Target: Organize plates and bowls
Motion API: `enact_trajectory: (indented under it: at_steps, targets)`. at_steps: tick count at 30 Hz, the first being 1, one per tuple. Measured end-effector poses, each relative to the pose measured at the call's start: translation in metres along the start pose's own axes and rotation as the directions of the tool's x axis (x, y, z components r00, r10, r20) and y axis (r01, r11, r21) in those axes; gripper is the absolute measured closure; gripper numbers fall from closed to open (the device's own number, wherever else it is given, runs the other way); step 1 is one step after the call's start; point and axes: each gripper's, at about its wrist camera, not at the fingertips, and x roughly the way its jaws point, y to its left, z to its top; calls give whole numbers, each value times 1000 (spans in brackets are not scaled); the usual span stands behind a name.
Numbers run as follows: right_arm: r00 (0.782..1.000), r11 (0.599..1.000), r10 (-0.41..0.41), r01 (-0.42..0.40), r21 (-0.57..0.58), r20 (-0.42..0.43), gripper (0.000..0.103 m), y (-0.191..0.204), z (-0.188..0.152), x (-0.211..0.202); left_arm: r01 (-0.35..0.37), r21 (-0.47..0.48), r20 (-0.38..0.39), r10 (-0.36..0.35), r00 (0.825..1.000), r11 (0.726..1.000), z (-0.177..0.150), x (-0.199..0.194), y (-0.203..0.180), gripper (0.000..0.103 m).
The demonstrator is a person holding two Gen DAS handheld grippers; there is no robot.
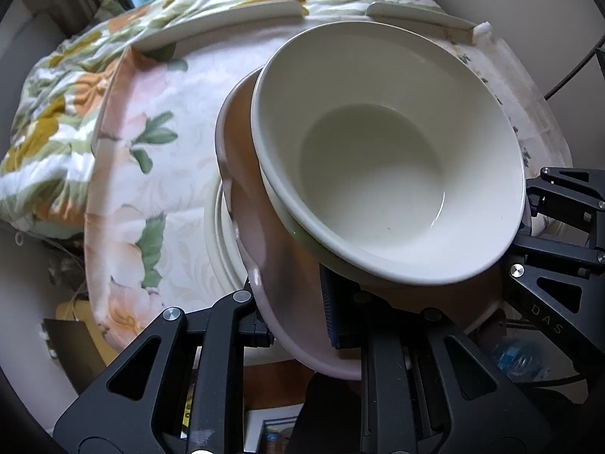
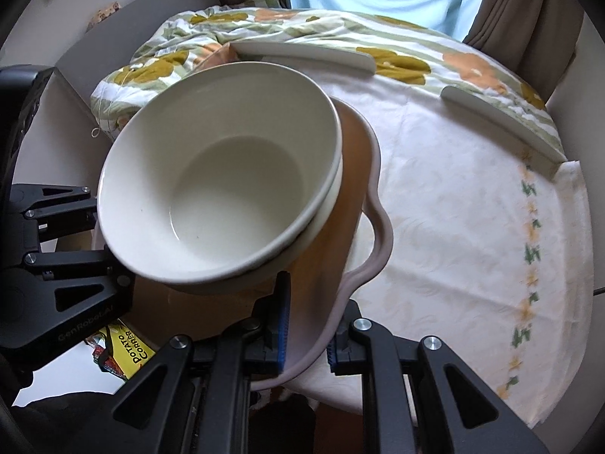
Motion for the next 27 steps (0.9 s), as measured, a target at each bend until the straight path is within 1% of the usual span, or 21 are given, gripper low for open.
enact_trajectory:
  at_steps: [5,7,11,15,17,21,24,27]
  targets:
    - [1000,999,7,-6,31,-13,88,2,-4,14,-1,-14,-16,1,1000,1000,-4,14,5,88]
    - [1000,999,8,-7,45,-10,88,2,-6,17,-6,-12,-3,6,1000,1000,-5,14,5,87]
    - [1000,998,12,-12,64,-1,88,3,-7,16,3,-41,5,-3,1000,999,-5,15,6,87]
    - [1000,996,12,-12,85,3,88,0,-7,16,3,-96,27,0,1000,995,-8,13,9,87]
    - [1000,994,12,-13,109,7,88,-2,-8,16,5,-151,43,2,999,989,-10,12,11,87]
    - [1000,985,12,-16,171,22,89,-5,-11,13,5,-232,79,14,997,973,-14,10,15,87]
    - [999,975,23,-31,222,38,89,-8,-13,12,-13,-252,95,38,995,968,-14,10,13,87]
    - [998,959,41,-55,278,56,89,-12,-16,9,-35,-251,100,62,993,967,-14,9,11,87]
